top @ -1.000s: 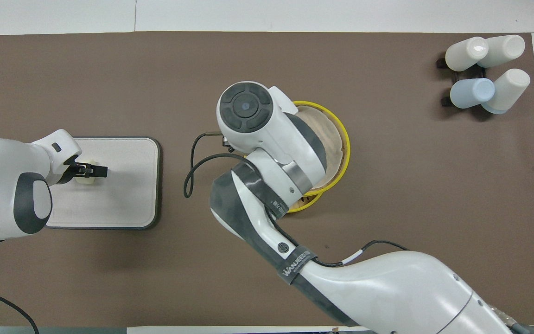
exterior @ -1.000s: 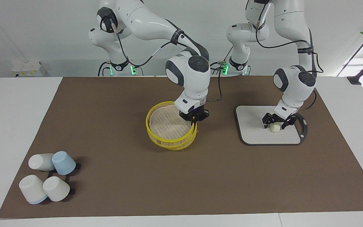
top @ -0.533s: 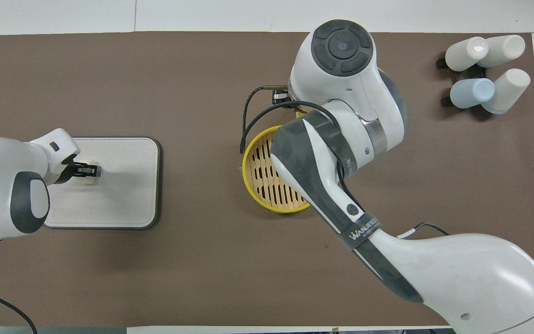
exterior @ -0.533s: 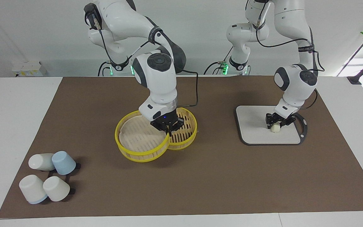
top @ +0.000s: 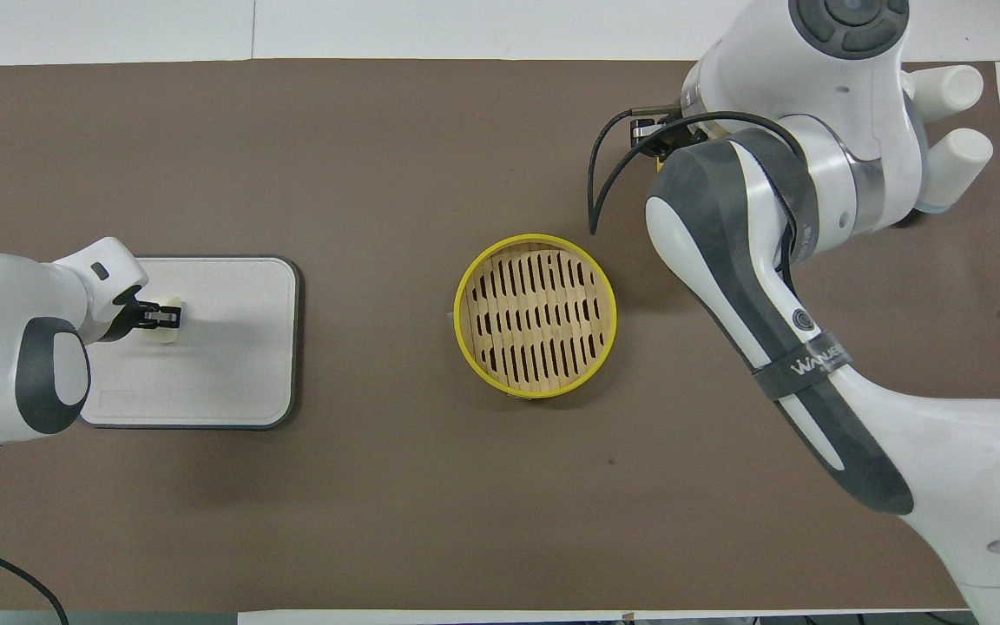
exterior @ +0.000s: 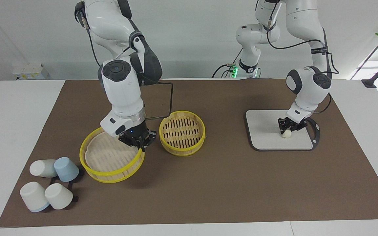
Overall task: Place bun in steamer
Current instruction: 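Lift the lid off with the right gripper while the left gripper lifts the bun, then carry the white bun over the open steamer with the left gripper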
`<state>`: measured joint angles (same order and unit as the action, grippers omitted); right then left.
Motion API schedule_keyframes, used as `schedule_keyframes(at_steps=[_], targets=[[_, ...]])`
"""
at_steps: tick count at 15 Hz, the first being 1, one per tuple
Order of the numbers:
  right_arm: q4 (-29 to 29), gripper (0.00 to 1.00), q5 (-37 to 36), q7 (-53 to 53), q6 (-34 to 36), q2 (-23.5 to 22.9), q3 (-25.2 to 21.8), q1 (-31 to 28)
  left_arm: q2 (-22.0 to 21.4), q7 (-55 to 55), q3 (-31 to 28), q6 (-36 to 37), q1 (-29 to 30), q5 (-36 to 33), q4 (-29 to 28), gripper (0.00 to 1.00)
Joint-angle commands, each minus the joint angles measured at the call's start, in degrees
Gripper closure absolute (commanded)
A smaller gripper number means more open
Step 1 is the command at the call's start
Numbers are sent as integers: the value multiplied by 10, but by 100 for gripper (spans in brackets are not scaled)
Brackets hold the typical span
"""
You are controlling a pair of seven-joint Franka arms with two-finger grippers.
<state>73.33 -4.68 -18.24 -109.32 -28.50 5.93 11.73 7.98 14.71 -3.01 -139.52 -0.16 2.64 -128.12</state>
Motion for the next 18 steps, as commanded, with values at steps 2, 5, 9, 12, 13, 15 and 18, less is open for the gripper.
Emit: schedule_keyframes(at_steps=[2,5,9,12,13,15,18], targets=[[8,100,3,11,24,10,7,-7,-3,-4,-1,80,-7,15,54,68],[19,100,18,6,35,16,6,-10,2,-79,-1,143,-42,15,111,69],[23,100,22,5,52,20,5,-20,26,-254,-1,205,-129,15,200,70],[24,100,22,5,65,20,4,-20,43,-370,-1,217,-194,19,245,71],[25,100,22,5,67,20,4,-21,45,-403,-1,214,-214,20,254,71],[36,100,22,5,66,26,4,-21,45,-455,-1,201,-258,21,255,71],[48,100,23,5,60,30,4,-21,48,-509,-1,161,-308,25,252,71]])
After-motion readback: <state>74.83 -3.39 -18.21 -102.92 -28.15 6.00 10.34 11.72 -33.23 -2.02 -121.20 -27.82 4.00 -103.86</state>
